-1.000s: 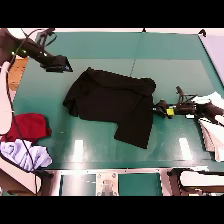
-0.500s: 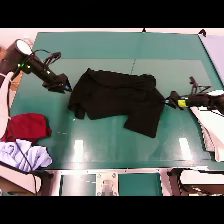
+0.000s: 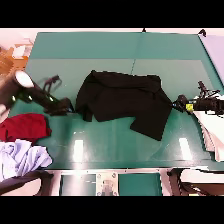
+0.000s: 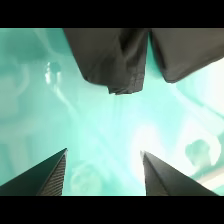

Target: Fold the shirts.

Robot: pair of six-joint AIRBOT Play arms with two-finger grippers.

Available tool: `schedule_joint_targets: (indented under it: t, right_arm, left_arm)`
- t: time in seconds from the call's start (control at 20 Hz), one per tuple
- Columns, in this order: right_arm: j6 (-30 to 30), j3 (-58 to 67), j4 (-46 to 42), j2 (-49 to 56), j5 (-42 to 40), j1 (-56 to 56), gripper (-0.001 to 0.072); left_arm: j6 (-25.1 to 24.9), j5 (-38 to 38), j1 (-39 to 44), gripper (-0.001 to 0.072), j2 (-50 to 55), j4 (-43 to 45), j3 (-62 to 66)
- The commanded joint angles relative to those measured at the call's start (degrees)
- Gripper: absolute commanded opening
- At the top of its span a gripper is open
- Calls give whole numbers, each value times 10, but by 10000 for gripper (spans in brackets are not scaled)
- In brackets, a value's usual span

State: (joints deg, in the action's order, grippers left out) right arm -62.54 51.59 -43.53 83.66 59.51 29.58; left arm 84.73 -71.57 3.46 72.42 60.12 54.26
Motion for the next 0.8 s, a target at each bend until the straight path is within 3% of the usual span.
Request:
schedule_joint_targets:
  t: [0.0, 0.2, 0.3, 0.4, 0.45, 0.5, 0.55, 0.75]
  right_arm:
    - [2, -1, 5, -1, 0, 2, 22]
    - [2, -1, 5, -1, 1, 2, 23]
    - [2, -1, 6, -1, 2, 2, 22]
    - [2, -1, 7, -1, 6, 2, 23]
    - [2, -1, 7, -1, 6, 2, 23]
    - [2, -1, 7, -1, 6, 2, 23]
    - [2, -1, 7, -1, 6, 2, 22]
    - [0, 10, 9, -4, 41, 3, 22]
  left_arm:
    - [38, 222, 73, 535, -55, -56, -160]
    - [40, 459, 160, 534, -27, -119, -220]
    - [40, 523, 174, 534, -7, -143, -220]
    - [40, 529, 174, 532, 7, -156, -220]
    - [40, 519, 174, 416, 9, -158, -220]
    - [38, 499, 174, 113, 7, -160, -216]
    - [35, 470, 174, 30, 7, -160, -208]
    - [-21, 316, 152, 22, 1, -148, -127]
